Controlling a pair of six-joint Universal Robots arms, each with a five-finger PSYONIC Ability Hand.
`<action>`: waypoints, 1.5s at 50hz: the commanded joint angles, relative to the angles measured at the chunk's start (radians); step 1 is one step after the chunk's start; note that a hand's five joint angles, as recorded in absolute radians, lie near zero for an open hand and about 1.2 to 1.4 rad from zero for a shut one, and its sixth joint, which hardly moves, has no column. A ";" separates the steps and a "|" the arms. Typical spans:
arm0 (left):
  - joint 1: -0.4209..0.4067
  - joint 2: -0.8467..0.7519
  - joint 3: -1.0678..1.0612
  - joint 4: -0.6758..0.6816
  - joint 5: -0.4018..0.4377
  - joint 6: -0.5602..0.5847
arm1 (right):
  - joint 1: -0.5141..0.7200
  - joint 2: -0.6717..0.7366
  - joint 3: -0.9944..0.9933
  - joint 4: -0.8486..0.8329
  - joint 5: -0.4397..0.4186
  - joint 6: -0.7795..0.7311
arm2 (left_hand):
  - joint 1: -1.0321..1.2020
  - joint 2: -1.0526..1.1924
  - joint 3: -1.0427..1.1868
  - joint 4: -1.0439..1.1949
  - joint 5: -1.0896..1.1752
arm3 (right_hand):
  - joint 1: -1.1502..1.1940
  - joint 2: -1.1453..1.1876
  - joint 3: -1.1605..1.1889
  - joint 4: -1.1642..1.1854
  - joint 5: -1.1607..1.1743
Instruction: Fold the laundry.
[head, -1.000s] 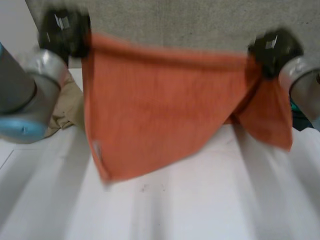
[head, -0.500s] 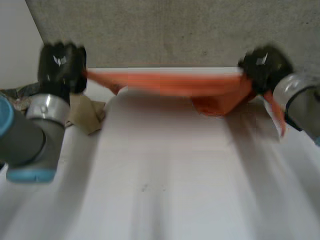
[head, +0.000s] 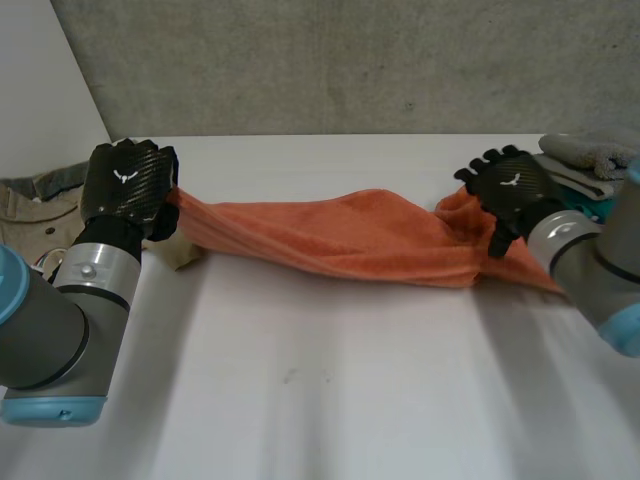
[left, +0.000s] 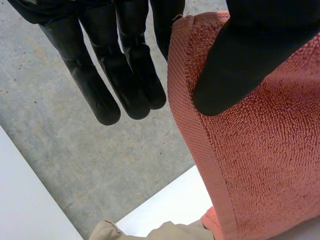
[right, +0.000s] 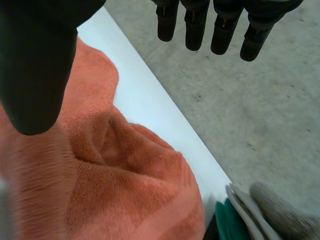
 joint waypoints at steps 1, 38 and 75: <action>0.003 0.009 -0.004 -0.005 0.001 -0.015 | -0.078 -0.151 0.128 0.124 -0.001 0.006 | 0.238 0.197 0.201 0.196 0.247 | 0.025 0.036 0.039 0.030 0.046; 0.049 0.067 -0.007 -0.010 0.001 -0.017 | -0.353 0.088 0.217 0.001 -0.255 -0.211 | 0.238 0.197 0.201 0.196 0.247 | 0.448 0.459 0.461 0.453 0.469; 0.139 0.386 0.194 -0.444 0.007 0.026 | -0.373 -0.407 -0.080 0.337 -0.130 -0.172 | 0.238 0.197 0.201 0.196 0.247 | 1.151 1.162 1.165 1.157 1.173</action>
